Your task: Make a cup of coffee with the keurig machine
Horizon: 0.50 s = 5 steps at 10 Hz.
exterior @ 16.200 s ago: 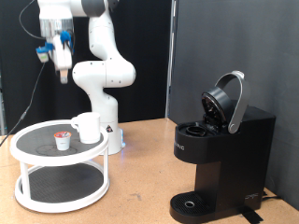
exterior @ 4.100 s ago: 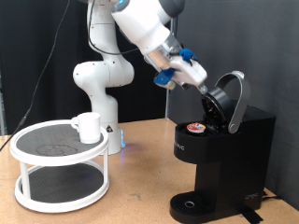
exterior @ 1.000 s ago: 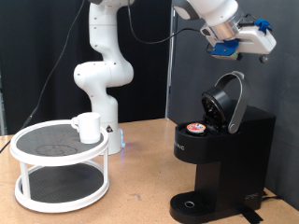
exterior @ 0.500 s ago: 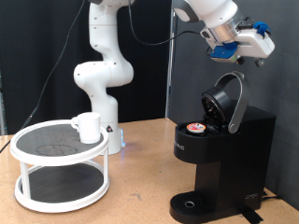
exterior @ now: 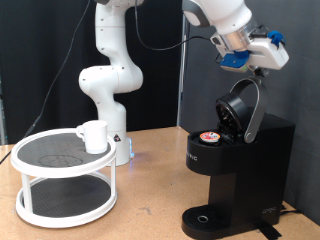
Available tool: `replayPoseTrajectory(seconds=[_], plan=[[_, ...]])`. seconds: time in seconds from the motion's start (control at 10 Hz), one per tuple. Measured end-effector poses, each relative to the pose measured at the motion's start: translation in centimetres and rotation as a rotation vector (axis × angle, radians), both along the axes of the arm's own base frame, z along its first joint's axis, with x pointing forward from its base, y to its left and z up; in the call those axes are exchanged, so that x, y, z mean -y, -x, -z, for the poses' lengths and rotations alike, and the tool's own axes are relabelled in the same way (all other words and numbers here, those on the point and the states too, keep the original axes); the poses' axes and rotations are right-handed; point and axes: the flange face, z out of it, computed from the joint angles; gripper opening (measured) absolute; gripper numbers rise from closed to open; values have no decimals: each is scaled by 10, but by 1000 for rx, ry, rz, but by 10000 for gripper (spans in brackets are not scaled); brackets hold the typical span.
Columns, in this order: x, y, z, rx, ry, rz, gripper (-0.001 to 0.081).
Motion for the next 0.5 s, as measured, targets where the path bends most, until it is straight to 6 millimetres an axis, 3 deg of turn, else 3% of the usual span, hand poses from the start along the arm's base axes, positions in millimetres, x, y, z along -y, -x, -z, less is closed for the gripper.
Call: replayPoseTrajectory(seconds=[0.5], plan=[[15,4,2,4,4,32,0]])
